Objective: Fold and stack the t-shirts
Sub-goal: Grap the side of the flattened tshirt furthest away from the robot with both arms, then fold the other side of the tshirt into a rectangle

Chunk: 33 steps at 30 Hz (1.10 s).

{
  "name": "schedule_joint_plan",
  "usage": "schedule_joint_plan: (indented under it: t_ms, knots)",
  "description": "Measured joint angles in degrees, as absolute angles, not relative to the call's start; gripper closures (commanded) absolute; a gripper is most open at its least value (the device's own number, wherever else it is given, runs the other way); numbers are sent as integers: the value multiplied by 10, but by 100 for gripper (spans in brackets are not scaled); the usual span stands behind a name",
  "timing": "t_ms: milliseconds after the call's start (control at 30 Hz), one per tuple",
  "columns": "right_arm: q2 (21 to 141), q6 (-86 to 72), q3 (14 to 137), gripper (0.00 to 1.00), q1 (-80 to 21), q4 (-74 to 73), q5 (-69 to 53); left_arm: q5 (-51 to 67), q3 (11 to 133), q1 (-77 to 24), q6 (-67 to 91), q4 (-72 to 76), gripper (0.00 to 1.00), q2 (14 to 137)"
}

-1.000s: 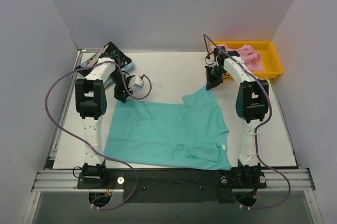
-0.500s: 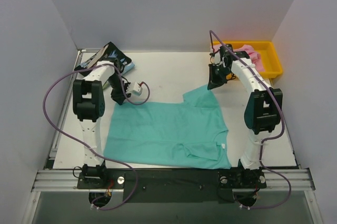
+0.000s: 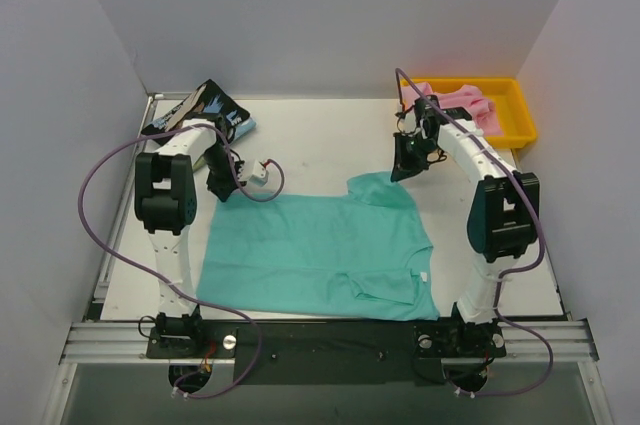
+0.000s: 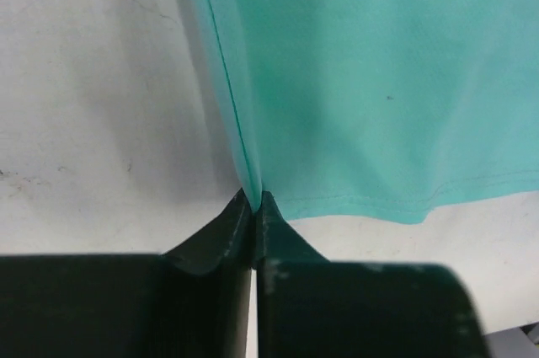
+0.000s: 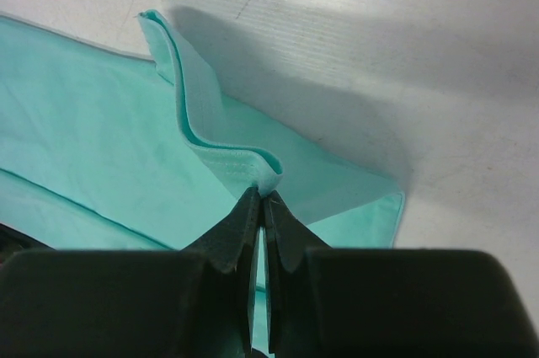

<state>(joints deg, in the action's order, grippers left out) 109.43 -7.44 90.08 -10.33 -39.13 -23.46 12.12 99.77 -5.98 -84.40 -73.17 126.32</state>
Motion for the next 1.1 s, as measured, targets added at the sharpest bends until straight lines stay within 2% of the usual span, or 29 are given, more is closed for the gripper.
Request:
schedule_joint_plan:
  t_ms: [267,567,767,1100]
  knots:
    - [1018,-86,849,100,-105,-403,-239,124,981,-60,-827,-715,100,1232]
    - [823,-134,601,100,-106,-476,-287,133,742,-56,-854,-692,100,983]
    - [835,-160,503,100,-105,-486,-318,116,632,-57,-863,-659,100,967]
    - [851,-172,491,100,-105,-480,-343,100,621,-77,-861,-596,100,968]
